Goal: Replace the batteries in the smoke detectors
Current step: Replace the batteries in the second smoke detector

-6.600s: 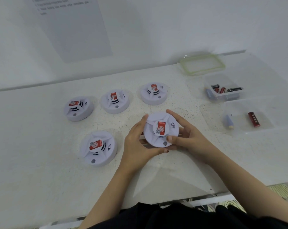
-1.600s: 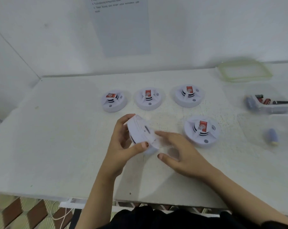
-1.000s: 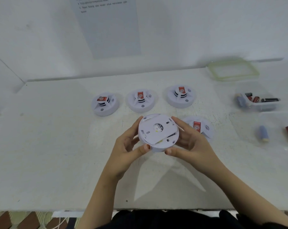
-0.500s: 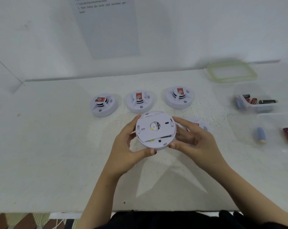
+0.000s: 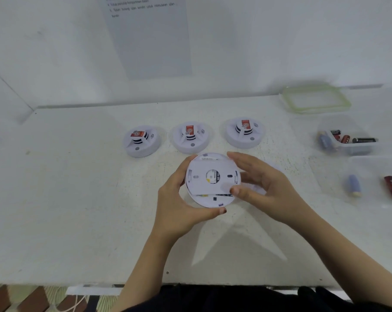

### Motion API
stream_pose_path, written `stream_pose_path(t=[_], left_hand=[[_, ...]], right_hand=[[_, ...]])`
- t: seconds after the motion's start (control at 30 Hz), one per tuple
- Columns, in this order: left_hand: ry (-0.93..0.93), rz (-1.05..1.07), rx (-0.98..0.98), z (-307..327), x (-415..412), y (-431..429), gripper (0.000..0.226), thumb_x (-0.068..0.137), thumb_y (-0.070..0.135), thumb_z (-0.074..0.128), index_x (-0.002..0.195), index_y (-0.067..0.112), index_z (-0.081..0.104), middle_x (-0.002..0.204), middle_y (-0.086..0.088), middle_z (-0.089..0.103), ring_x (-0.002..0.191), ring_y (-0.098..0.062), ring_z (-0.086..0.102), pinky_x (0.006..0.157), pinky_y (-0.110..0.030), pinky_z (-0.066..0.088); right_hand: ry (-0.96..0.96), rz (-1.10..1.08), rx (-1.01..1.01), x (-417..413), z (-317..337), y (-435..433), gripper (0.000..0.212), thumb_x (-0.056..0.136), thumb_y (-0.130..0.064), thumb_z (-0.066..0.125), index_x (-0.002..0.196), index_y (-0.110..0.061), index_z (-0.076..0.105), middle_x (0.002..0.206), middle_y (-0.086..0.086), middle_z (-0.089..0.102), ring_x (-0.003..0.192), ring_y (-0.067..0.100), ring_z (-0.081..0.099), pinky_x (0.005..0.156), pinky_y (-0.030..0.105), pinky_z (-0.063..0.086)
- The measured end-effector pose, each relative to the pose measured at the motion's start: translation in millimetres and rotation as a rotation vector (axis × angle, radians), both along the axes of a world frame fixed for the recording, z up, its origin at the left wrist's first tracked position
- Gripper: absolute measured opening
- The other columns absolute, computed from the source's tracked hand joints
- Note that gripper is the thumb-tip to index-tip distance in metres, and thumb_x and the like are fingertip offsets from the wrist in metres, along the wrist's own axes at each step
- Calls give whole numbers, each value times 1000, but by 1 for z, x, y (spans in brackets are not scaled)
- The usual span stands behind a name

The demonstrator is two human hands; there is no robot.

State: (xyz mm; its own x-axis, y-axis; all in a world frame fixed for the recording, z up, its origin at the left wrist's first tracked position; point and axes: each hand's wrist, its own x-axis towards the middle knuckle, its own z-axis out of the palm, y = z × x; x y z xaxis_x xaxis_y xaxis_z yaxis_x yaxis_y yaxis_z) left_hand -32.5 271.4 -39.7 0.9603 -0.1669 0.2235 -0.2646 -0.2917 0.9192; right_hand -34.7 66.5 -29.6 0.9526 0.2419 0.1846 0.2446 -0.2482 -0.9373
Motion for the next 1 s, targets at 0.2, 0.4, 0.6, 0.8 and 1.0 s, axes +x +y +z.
stream_pose_path(t=[0.2,0.4,0.6,0.8,1.0], left_hand=[[-1,-18,2,3,-5,-5,93,49,16,93,132,28,53,119,14,65,116,-6,57,88,-14,48],[3,-69,-2,7,-8,-7,90,47,13,93,126,31,56,115,11,66,113,-11,60,85,-18,51],[12,-100,-8,10,-11,-8,88,48,7,94,124,34,58,111,9,68,109,-14,62,82,-22,53],[18,-100,1,10,-14,-11,88,48,3,94,121,38,58,109,12,69,107,-9,63,82,-21,53],[29,-108,18,7,-14,-11,87,48,2,94,122,32,59,108,9,69,104,-11,64,83,-20,52]], right_hand=[[31,145,-106,9,8,-4,65,74,-21,78,131,-32,51,126,-16,59,115,6,56,92,27,51],[163,234,-89,13,15,-10,63,70,-14,82,124,-33,56,127,-13,57,104,20,63,85,45,54],[178,265,-115,12,25,-13,61,69,-7,82,119,-31,58,122,-14,59,96,21,66,78,46,56],[176,295,-147,12,25,-16,62,67,-9,80,119,-35,58,122,-15,58,97,16,66,76,42,57],[142,307,-321,15,22,-16,71,63,-27,76,129,-36,50,113,-19,51,97,-7,54,74,11,44]])
